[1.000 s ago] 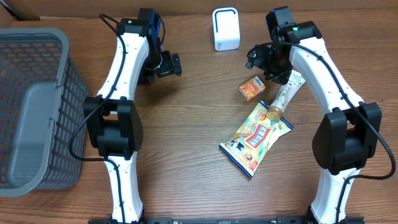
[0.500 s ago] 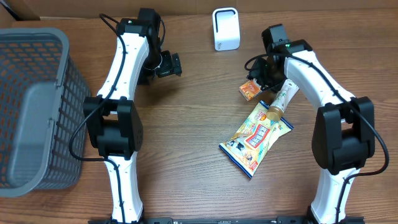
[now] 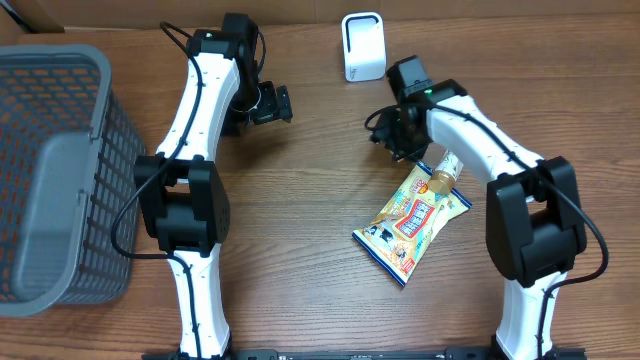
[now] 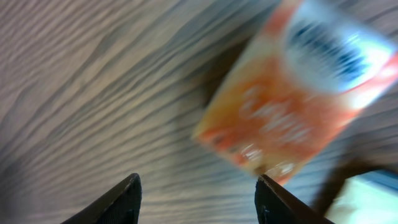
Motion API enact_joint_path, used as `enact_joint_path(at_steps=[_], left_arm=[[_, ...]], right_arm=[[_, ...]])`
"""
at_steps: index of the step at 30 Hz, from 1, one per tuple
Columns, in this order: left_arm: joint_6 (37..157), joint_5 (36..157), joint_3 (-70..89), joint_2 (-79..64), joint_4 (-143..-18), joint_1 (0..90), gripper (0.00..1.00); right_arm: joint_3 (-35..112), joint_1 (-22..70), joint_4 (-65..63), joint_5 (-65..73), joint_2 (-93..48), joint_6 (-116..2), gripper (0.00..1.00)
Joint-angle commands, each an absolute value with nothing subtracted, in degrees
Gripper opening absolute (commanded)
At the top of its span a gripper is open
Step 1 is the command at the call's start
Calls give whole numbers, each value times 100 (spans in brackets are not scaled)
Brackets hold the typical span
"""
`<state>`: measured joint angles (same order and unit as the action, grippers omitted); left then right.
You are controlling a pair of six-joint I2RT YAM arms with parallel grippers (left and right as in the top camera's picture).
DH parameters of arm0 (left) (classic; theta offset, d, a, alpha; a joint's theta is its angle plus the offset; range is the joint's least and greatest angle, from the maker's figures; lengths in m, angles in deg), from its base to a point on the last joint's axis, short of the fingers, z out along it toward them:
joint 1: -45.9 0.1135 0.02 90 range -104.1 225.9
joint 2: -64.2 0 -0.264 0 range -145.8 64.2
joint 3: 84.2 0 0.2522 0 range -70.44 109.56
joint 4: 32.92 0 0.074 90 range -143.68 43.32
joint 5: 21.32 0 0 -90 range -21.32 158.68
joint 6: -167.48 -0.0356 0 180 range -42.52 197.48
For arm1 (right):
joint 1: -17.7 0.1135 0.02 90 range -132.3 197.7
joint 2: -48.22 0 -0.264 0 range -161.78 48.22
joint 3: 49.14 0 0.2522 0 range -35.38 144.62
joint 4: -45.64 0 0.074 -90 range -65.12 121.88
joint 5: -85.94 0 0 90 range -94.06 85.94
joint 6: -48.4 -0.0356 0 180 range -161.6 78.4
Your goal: Scan the item barcode
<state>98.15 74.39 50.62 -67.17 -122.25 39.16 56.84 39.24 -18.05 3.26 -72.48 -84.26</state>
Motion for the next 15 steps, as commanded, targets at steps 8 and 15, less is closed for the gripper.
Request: enact_joint_path(at_steps=[8, 15], left_arm=[[9828, 7402, 5079, -6695, -12223, 3914, 100], [9828, 7404, 5079, -6695, -12223, 3914, 100]], right_arm=[[6294, 4079, -2150, -195, -7181, -7562, 62], [6421, 3351, -1934, -1344, -7242, -7567, 6]])
